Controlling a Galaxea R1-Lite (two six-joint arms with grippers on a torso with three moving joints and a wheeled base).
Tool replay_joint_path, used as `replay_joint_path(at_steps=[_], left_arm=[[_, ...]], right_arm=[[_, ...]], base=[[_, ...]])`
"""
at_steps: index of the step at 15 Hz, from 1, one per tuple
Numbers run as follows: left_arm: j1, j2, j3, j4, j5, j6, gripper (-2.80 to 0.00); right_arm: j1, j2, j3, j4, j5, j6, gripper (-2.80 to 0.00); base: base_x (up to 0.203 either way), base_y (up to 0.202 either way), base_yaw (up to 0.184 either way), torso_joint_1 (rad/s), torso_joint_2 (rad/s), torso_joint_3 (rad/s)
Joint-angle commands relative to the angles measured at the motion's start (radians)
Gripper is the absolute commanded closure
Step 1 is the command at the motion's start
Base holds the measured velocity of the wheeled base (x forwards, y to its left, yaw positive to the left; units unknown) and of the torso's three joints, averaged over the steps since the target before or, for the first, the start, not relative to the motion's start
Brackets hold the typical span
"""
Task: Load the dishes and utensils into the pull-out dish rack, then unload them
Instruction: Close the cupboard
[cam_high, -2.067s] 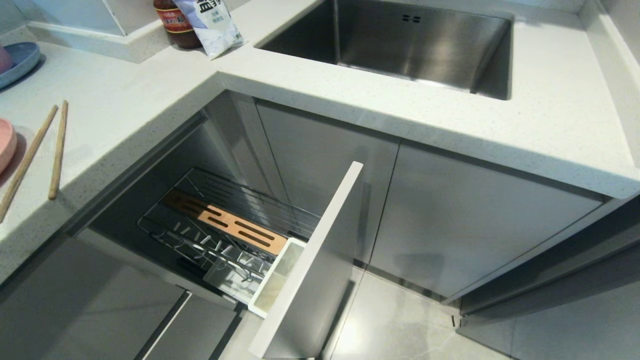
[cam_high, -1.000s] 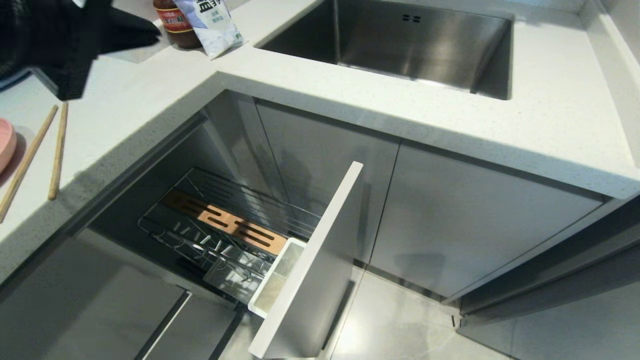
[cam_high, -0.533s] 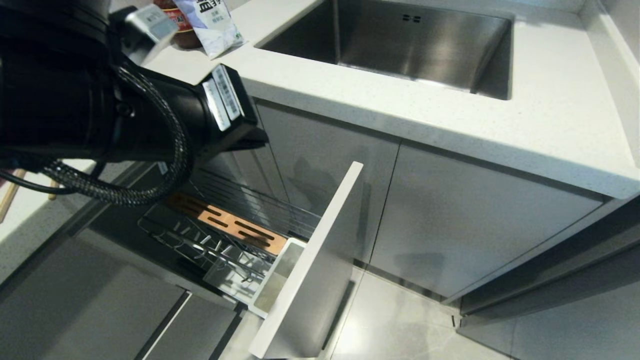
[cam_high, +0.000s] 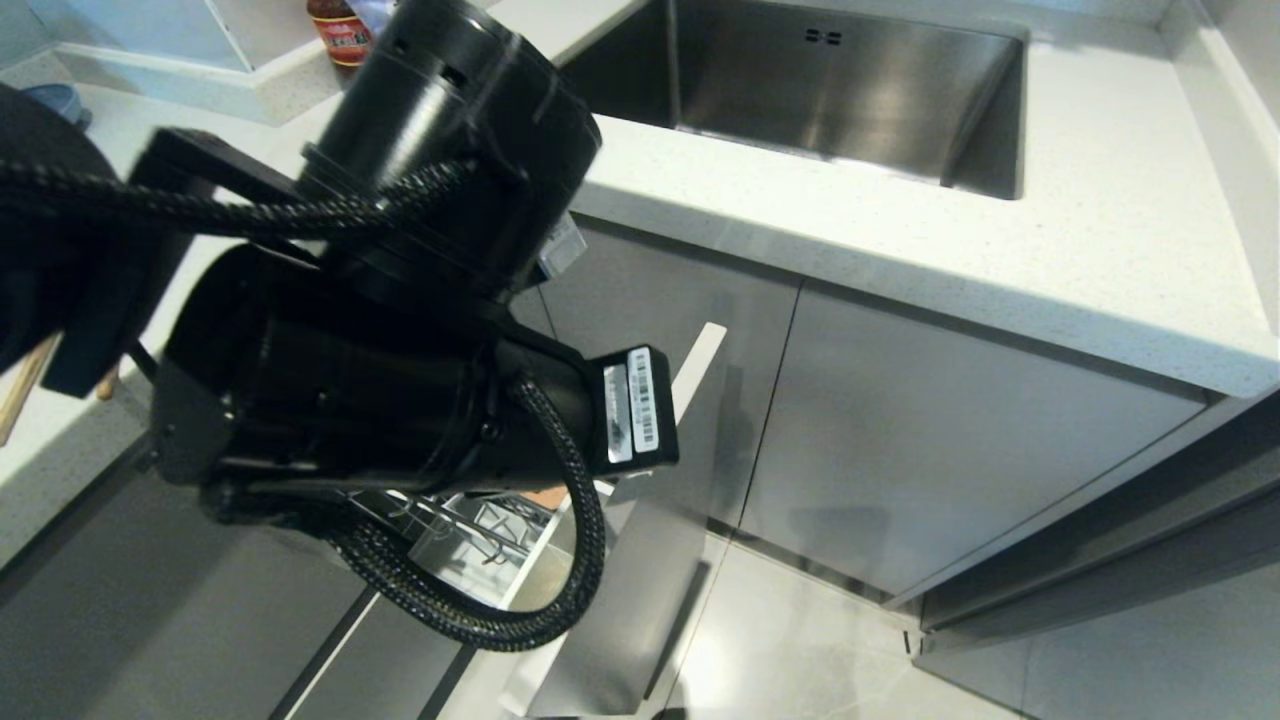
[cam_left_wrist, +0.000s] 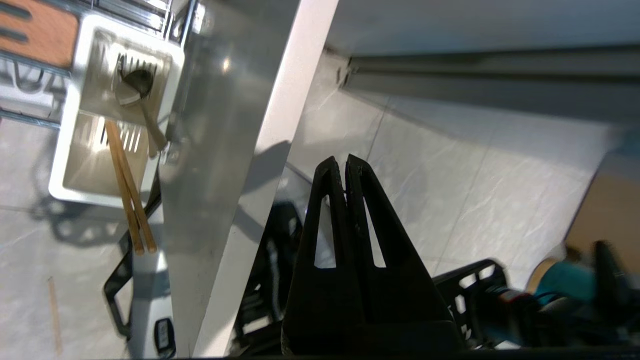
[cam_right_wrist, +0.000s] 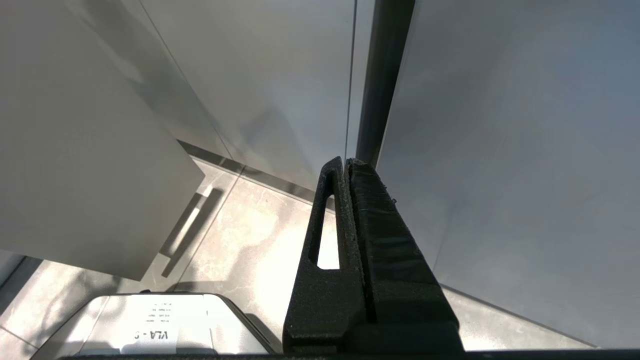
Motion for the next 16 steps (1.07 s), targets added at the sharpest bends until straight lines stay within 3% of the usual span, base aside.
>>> replay_joint_path(at_steps=[1,9,16], left_arm=[[-0.017,0.049,0.033,0.005,-0.003,-0.003,0.00],[-0.022,0.116,0.050,0.051,-0.011,-0.002,0.00],[-0.020,0.111,0.049,0.068,0.117,-0.001,0.00]], right_arm=[[0.000,-0.002,0.002,0.000,0.000,0.000,0.00],[0.000,-0.002,0.000,0.000,0.000,0.000,0.00],[0.000,-0.002,0.001,0.000,0.000,0.001,0.00]], base=[[0.000,0.000,0.000,0.000,0.00,0.000],[0.000,0.000,0.000,0.000,0.00,0.000],[0.000,0.000,0.000,0.000,0.00,0.000]])
